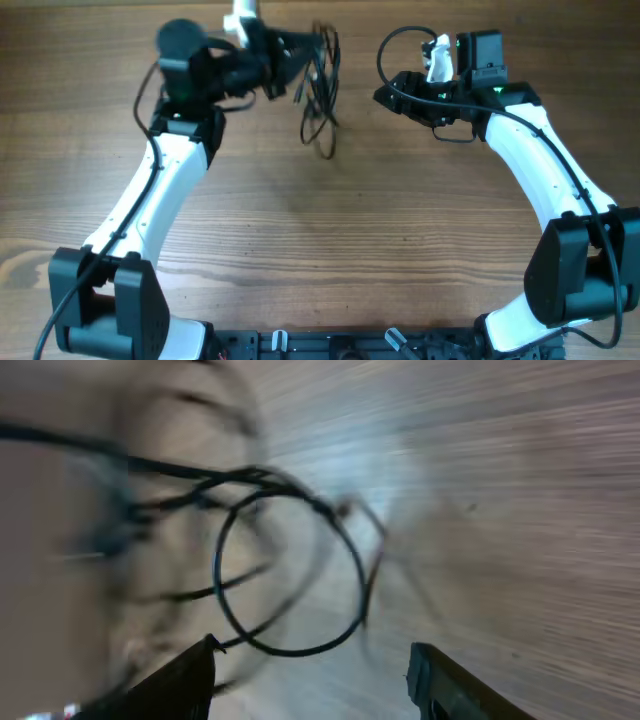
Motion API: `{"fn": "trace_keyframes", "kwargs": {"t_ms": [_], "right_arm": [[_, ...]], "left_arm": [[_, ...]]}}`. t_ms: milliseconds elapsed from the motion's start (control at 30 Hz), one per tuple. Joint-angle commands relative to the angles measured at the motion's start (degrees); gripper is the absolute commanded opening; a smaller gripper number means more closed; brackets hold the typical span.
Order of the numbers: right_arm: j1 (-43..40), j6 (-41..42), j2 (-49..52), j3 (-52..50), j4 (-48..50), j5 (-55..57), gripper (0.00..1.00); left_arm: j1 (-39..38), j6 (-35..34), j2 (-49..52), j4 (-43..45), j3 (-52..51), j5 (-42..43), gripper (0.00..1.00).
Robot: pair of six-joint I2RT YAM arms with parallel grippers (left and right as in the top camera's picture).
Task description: Untangle cables
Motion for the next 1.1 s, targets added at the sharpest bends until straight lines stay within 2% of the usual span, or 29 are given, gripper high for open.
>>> {"fn": "trace_keyframes", "kwargs": {"t_ms": [0, 100, 200, 333, 500, 567, 767, 867, 1067], "right_arm": [[0.1, -3.4, 0.8, 0.0, -0.2, -5.7, 0.64], [0.1, -3.3, 0.8, 0.0, -0.8, -5.7, 0.64], [0.1, -3.3, 0.8, 0.0, -1.0, -5.7, 0.64], [0.1, -3.1, 0.8, 0.0, -1.0, -5.7, 0.65], [0.1, -3.1, 0.8, 0.0, -1.2, -5.7, 0.68], [0.1, -3.1, 0.8, 0.0, -1.4, -5.7, 0.68], [0.1, -2.8, 0.8, 0.0, -1.5, -5.7, 0.68], [0.1, -2.3, 0.8, 0.0, -1.6, -5.7, 0.68], [0.1, -1.8, 0.8, 0.0, -1.6, -5.7, 0.68]], "left_arm": [[-1.9, 23.4, -1.0, -14.3, 0.2, -10.6, 0.04], [-2.8, 29.0, -1.0, -24.1, 0.2, -20.4, 0.04], [-3.1, 29.5, -1.0, -25.6, 0.2, -21.4, 0.04], [-3.1, 28.2, -1.1, -20.4, 0.3, -16.1, 0.04], [-3.0, 21.5, -2.4, -11.1, 0.3, -10.0, 0.04], [-3.1, 20.8, -3.4, -8.1, 0.3, -8.2, 0.04], [-3.1, 21.6, -6.2, -7.3, 0.3, -7.8, 0.04], [-3.2, 23.7, -6.2, -10.0, 0.3, -8.2, 0.04], [-3.6, 29.6, -6.1, -21.5, 0.3, -12.8, 0.04]]}}
